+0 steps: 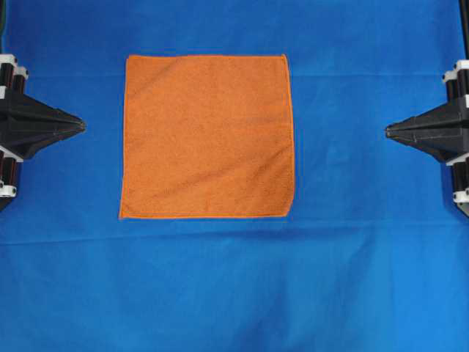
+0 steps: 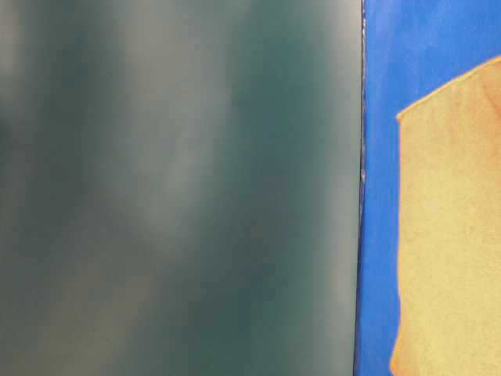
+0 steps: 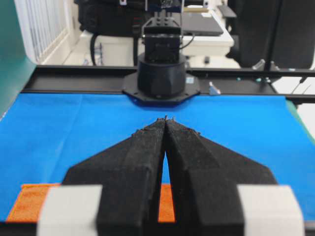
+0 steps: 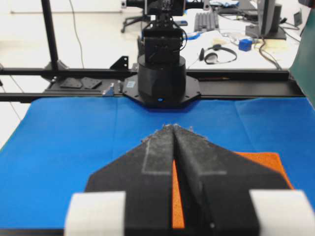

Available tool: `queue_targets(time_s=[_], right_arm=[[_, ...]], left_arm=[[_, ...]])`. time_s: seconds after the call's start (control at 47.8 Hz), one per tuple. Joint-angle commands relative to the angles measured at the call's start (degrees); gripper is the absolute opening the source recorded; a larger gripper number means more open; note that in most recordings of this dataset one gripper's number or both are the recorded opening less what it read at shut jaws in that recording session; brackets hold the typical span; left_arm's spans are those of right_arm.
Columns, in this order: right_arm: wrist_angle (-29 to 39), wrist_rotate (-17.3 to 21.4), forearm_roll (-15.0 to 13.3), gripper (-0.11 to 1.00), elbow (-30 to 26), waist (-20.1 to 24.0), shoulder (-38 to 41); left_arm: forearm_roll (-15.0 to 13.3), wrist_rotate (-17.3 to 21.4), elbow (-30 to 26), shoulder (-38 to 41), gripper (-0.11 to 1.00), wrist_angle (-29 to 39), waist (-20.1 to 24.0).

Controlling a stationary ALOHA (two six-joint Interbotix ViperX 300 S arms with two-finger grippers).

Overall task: Fold the orange towel.
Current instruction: 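Move both grippers to the towel's two far corners and pinch them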

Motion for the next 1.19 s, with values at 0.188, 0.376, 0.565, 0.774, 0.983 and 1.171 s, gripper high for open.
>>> queue_targets(time_s=[0.188, 0.376, 0.565, 0.774, 0.983, 1.171], right_arm=[[4.9, 2.2, 1.7, 0.0, -4.3, -9.7, 5.4], [9.7, 4.3, 1.7, 0.0, -8.1, -18.0, 14.5], [10.4, 4.7, 1.7, 0.01, -11.7, -25.1, 27.3], [10.1, 4.6, 1.5, 0.32, -17.3, -29.4, 42.6], [9.5, 4.4, 1.3, 0.58, -21.8, -30.7, 53.3], [8.6, 4.3, 1.2, 0.56, -24.5, -30.8, 59.7]], left_arm=[[-2.1, -0.4, -0.9, 4.5, 0.0, 2.1, 7.6], [-2.1, -3.7, -1.0, 10.1, 0.0, 4.1, 16.3], [-2.1, -5.3, -1.4, 17.5, 0.01, 4.1, 22.7], [-2.1, -6.3, -1.8, 28.4, 0.49, 1.9, 28.8], [-2.0, -6.7, -3.0, 39.4, 0.93, -2.9, 31.6], [-2.0, -6.2, -5.3, 48.2, 0.91, -5.5, 32.6]])
